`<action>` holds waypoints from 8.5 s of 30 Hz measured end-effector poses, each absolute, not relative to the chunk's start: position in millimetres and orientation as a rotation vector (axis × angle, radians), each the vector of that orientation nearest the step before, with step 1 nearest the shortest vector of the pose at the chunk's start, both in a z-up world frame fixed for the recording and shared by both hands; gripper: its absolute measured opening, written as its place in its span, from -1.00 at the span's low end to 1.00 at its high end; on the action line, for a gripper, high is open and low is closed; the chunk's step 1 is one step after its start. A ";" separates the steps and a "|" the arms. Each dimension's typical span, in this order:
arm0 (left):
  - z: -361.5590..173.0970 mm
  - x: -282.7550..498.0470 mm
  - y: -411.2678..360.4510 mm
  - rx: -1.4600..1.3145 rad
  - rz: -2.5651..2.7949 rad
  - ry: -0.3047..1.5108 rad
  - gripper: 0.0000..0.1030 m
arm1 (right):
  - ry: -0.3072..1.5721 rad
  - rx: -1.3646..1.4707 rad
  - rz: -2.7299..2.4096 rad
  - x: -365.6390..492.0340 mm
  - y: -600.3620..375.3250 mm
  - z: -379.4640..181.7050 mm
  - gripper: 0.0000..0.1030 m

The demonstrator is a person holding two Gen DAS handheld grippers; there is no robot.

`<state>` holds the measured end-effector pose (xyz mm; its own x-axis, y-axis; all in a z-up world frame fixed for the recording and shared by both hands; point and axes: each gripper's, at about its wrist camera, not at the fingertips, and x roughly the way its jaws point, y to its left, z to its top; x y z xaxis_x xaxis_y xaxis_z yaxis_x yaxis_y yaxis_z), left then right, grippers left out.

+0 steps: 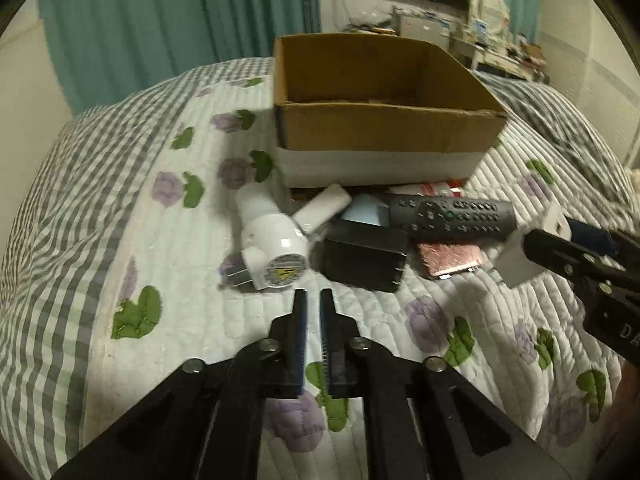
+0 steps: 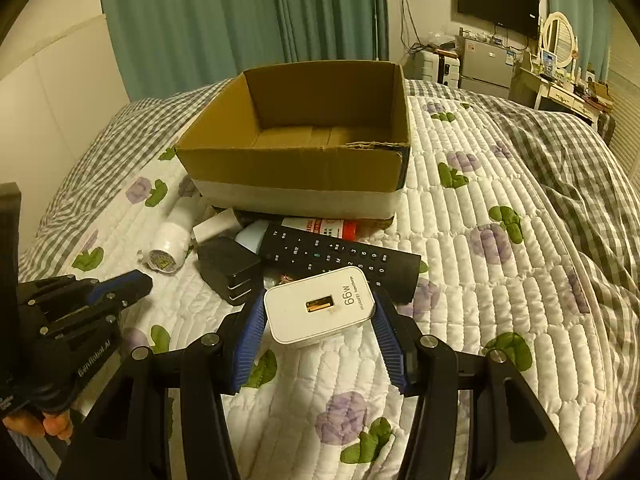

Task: Organize rigid objects
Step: 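Grasp the white hair dryer with the left gripper while the right grasps the white square charger, then lower both held items into the cardboard box and open both grippers, then grasp the black UGREEN charger with the left gripper while the right grasps the black remote, then lower the charger and remote into the box and open both grippers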

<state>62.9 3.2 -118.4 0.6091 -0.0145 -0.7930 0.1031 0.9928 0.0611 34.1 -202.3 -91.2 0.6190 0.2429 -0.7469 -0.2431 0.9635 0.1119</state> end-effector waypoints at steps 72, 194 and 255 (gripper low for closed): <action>-62.8 234.2 -51.6 0.153 -0.154 0.717 0.33 | 0.731 -0.065 0.335 216.7 -204.3 -28.7 0.02; -15.2 91.5 -18.7 0.044 -0.007 0.678 0.41 | 0.793 -0.113 0.523 76.2 -187.7 -5.0 -0.63; -7.8 155.4 -4.4 0.082 -0.023 0.636 0.56 | 0.793 -0.103 0.334 173.5 -183.5 -10.4 0.16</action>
<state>155.4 -4.4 -7.8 0.8041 0.0036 -0.5945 0.0466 0.9965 0.0689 173.5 -183.5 -10.4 0.6524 0.2552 -0.7136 -0.3322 0.9426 0.0333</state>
